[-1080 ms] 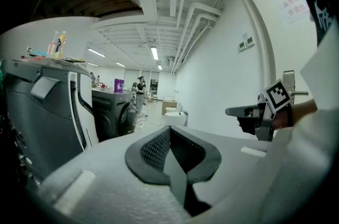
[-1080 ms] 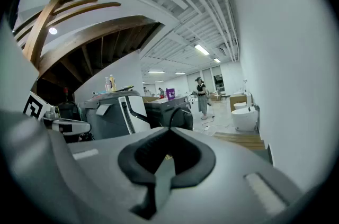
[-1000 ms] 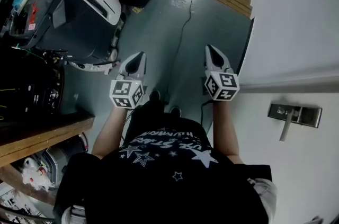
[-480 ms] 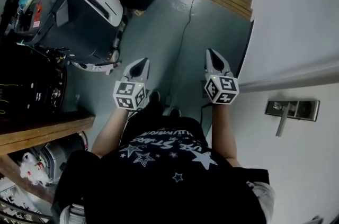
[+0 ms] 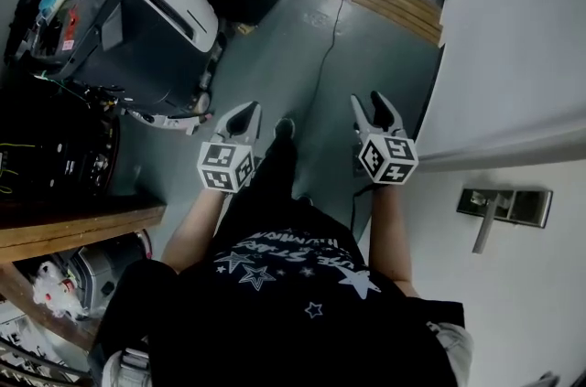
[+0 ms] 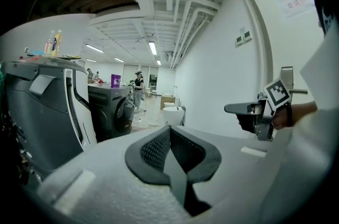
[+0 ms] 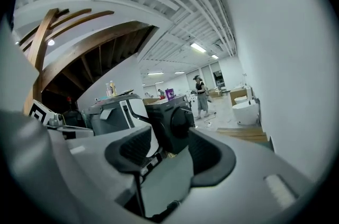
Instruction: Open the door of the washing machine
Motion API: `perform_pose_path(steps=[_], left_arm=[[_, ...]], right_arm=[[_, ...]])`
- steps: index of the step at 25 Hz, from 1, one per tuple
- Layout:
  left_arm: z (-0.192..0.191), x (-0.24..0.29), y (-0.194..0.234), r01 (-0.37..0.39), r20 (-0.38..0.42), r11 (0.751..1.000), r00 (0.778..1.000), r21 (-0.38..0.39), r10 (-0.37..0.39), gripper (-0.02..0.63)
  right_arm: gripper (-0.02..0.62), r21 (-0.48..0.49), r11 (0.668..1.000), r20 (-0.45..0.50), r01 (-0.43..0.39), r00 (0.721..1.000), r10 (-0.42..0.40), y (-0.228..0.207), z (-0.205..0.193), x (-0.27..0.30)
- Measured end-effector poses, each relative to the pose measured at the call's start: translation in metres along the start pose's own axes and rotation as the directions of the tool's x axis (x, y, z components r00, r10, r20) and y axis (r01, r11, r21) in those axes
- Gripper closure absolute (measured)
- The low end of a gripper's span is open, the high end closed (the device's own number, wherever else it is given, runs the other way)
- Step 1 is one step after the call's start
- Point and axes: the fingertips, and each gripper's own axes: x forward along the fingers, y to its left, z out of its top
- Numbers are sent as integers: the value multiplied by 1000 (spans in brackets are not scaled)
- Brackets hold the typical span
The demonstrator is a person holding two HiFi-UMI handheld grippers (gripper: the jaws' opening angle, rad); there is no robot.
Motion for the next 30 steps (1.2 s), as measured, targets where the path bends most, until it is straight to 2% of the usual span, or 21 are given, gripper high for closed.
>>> perform_pose_path(steps=[3, 7, 13, 22, 26, 30], left_arm=[[-1, 27, 7, 10, -16, 1000, 1000, -14, -10, 595], [-6, 86, 20, 43, -55, 999, 998, -26, -44, 595], [12, 203, 44, 98, -91, 995, 991, -3, -98, 595], [77, 346, 111, 85, -103, 996, 991, -34, -88, 595], [96, 384, 127, 69, -88, 996, 993, -54, -73, 595], [96, 407, 141, 47, -105, 997, 993, -64, -53, 595]], right_arm=[[353, 23, 1000, 3, 19, 1000, -19, -16, 6, 13], [353, 30, 998, -27, 46, 999, -45, -48, 3, 40], [353, 37, 997, -62, 69, 996, -66, -108, 21, 130], [353, 25, 996, -69, 88, 994, -87, -180, 98, 266], [353, 29, 996, -74, 79, 994, -77, -199, 114, 313], [353, 31, 998, -84, 47, 996, -44, -210, 126, 356]])
